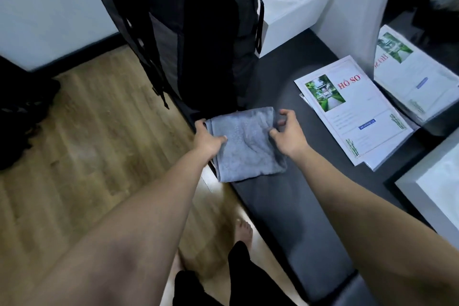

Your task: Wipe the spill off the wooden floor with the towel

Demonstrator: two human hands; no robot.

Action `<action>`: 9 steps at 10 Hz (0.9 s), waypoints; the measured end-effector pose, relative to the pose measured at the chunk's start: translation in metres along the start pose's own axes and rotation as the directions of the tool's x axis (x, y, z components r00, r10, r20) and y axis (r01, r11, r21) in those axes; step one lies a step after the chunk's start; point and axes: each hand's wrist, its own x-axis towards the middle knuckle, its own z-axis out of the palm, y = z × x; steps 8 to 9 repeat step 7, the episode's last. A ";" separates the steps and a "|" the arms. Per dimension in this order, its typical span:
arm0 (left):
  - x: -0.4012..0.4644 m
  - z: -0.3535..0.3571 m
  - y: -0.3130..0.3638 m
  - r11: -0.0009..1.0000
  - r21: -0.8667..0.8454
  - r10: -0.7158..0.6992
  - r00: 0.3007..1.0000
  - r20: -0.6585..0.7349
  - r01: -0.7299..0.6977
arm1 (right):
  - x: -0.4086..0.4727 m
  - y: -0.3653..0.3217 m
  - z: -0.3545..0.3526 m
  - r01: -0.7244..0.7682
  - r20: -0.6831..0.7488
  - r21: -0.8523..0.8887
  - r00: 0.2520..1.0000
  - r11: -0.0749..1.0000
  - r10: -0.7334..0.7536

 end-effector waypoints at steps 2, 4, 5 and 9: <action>-0.011 0.012 -0.010 0.736 0.642 0.308 0.951 -0.036 -0.214 | 0.002 0.012 0.019 0.192 0.184 -0.546 0.977 0.815 -0.107; -0.012 0.017 -0.007 0.476 0.812 0.100 0.938 0.332 -0.338 | -0.007 0.010 0.027 0.338 0.423 -0.677 0.906 0.654 -0.029; -0.016 0.012 -0.002 0.465 0.818 0.138 0.941 0.310 -0.338 | -0.012 0.004 0.024 0.335 0.408 -0.702 0.913 0.628 -0.031; -0.036 -0.018 -0.003 0.476 0.790 0.331 0.911 0.246 -0.386 | -0.034 -0.012 0.019 0.350 0.327 -0.687 0.931 0.637 -0.159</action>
